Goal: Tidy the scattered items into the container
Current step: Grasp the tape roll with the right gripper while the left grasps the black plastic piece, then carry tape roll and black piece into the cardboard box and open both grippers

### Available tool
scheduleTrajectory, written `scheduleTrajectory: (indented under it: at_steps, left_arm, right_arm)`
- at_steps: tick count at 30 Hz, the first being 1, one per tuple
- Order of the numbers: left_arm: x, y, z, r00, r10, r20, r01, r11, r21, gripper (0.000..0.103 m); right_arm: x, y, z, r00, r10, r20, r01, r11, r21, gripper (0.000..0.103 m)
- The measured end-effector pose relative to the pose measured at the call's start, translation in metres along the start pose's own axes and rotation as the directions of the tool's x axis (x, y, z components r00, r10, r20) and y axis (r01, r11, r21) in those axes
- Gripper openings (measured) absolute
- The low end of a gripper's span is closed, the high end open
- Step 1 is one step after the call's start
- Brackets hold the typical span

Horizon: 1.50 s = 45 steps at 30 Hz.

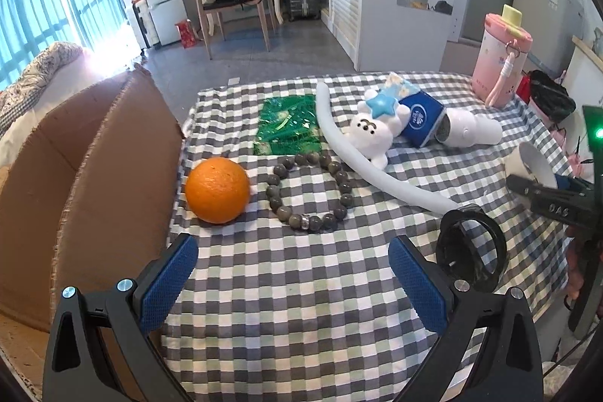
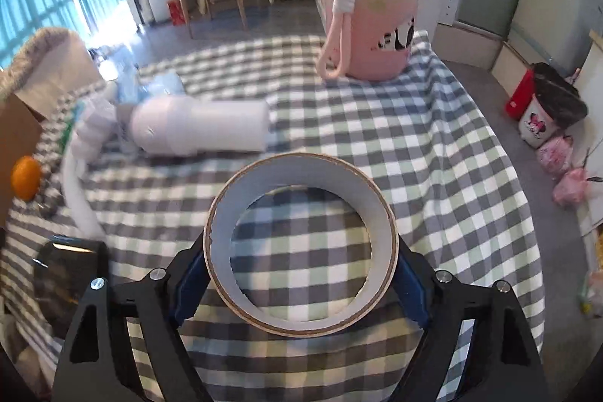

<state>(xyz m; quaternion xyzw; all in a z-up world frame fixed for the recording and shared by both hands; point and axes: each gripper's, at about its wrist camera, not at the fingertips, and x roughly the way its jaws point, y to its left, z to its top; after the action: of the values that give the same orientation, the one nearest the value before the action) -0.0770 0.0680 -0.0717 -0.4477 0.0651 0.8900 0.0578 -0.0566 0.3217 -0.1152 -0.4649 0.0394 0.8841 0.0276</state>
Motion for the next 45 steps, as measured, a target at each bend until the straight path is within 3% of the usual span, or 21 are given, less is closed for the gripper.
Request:
scheduleTrajectory:
  at_steps: [4, 9, 15, 19, 23, 25, 26, 27, 38, 45]
  left_arm:
    - [-0.001, -0.016, -0.001, 0.998, -0.066, 0.007, 0.066, 0.997, 0.028, 0.103]
    - [-0.010, -0.055, -0.004, 0.977, -0.213, 0.012, 0.210, 0.969, 0.127, 0.103]
    - [-0.007, -0.095, -0.006, 0.950, -0.310, -0.023, 0.309, 0.933, 0.185, 0.103]
    - [0.007, -0.109, -0.001, 0.943, -0.327, -0.055, 0.332, 0.929, 0.164, 0.103]
    - [0.035, -0.111, -0.005, 0.923, -0.344, -0.171, 0.364, 0.926, 0.099, 0.073]
    - [0.038, -0.107, -0.006, 0.920, -0.351, -0.174, 0.368, 0.926, 0.083, 0.068]
    - [0.036, -0.106, -0.006, 0.917, -0.360, -0.172, 0.377, 0.922, 0.084, 0.049]
    - [0.034, -0.105, -0.005, 0.914, -0.370, -0.169, 0.388, 0.917, 0.089, 0.047]
    - [0.003, -0.086, -0.001, 0.953, -0.296, -0.069, 0.303, 0.944, 0.129, 0.046]
    - [-0.024, -0.049, 0.010, 0.993, -0.119, 0.019, 0.117, 0.988, 0.104, 0.046]
  right_arm:
    - [-0.014, 0.001, 0.001, 0.999, 0.020, 0.039, -0.019, 1.000, -0.014, 0.083]
    - [-0.022, 0.003, 0.000, 0.998, 0.032, 0.052, -0.030, 0.999, -0.026, 0.083]
    - [-0.029, 0.003, 0.002, 0.998, 0.031, 0.062, -0.029, 0.999, -0.032, 0.083]
    - [-0.030, -0.004, 0.001, 0.998, 0.029, 0.061, -0.028, 0.999, -0.023, 0.083]
    - [-0.038, -0.013, 0.001, 0.997, 0.025, 0.077, -0.024, 1.000, -0.010, 0.083]
    - [-0.041, -0.017, 0.001, 0.996, 0.025, 0.083, -0.025, 1.000, -0.003, 0.083]
    - [-0.042, -0.018, 0.002, 0.996, 0.025, 0.086, -0.026, 1.000, 0.001, 0.083]
    - [-0.043, -0.019, 0.002, 0.996, 0.027, 0.088, -0.027, 1.000, 0.002, 0.083]
    - [-0.061, 0.007, 0.007, 0.990, 0.073, 0.120, -0.067, 0.996, -0.054, 0.083]
    - [-0.088, 0.039, 0.012, 0.980, 0.128, 0.149, -0.111, 0.987, -0.116, 0.083]
